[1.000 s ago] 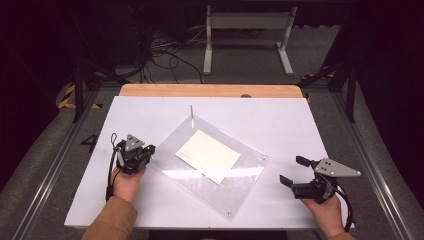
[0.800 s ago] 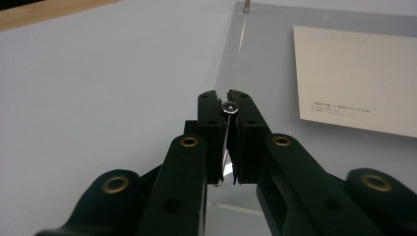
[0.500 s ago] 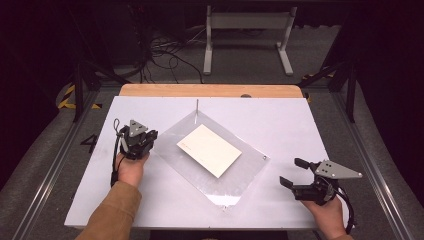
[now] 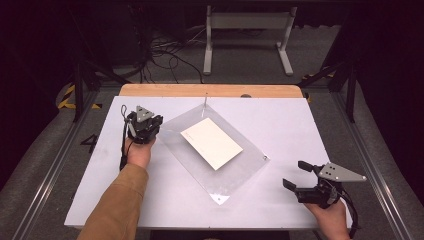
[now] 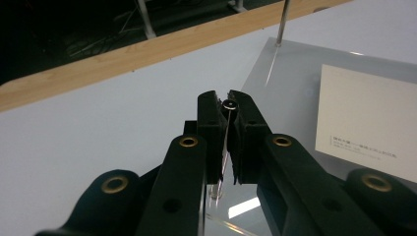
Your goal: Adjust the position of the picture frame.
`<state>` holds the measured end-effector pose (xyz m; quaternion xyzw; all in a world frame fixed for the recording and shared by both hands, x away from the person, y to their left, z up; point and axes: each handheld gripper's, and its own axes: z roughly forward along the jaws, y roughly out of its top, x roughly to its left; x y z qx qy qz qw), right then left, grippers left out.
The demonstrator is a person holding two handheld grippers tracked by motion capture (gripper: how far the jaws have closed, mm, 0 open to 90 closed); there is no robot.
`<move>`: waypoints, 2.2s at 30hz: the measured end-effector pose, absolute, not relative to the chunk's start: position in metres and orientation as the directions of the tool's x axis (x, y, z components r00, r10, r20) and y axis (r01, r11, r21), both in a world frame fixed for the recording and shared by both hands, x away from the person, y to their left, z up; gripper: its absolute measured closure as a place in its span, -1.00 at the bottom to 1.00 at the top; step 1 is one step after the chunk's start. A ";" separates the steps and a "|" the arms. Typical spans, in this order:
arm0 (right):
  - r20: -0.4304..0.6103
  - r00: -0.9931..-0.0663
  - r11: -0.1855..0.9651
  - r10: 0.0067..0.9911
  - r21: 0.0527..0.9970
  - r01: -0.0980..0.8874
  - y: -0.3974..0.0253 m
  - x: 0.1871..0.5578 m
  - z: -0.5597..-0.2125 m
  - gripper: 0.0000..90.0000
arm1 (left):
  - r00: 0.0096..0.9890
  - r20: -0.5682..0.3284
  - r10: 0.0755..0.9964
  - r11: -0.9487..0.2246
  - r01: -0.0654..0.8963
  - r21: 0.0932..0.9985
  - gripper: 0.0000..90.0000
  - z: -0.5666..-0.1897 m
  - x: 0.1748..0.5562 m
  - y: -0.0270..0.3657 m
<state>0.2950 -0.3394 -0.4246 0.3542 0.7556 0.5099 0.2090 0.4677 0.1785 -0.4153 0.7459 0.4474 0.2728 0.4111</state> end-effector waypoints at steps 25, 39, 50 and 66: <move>0.016 -0.670 0.344 0.742 0.849 0.401 -0.319 0.326 -0.420 0.12 | 0.497 -0.064 0.865 -0.206 0.470 0.858 0.25 -0.415 0.456 0.188; 0.047 -0.662 0.403 0.748 0.761 0.509 -0.289 0.383 -0.425 0.44 | 0.621 -0.102 0.777 -0.196 0.393 0.898 0.18 -0.407 0.386 0.178; 0.051 -0.641 0.413 0.766 0.724 0.552 -0.284 0.400 -0.440 0.66 | 0.650 -0.147 0.746 -0.169 0.397 0.902 0.18 -0.415 0.366 0.186; 0.019 -0.641 0.440 0.767 0.713 0.547 -0.277 0.399 -0.444 0.85 | 0.648 -0.157 0.745 -0.181 0.424 0.887 0.18 -0.424 0.365 0.191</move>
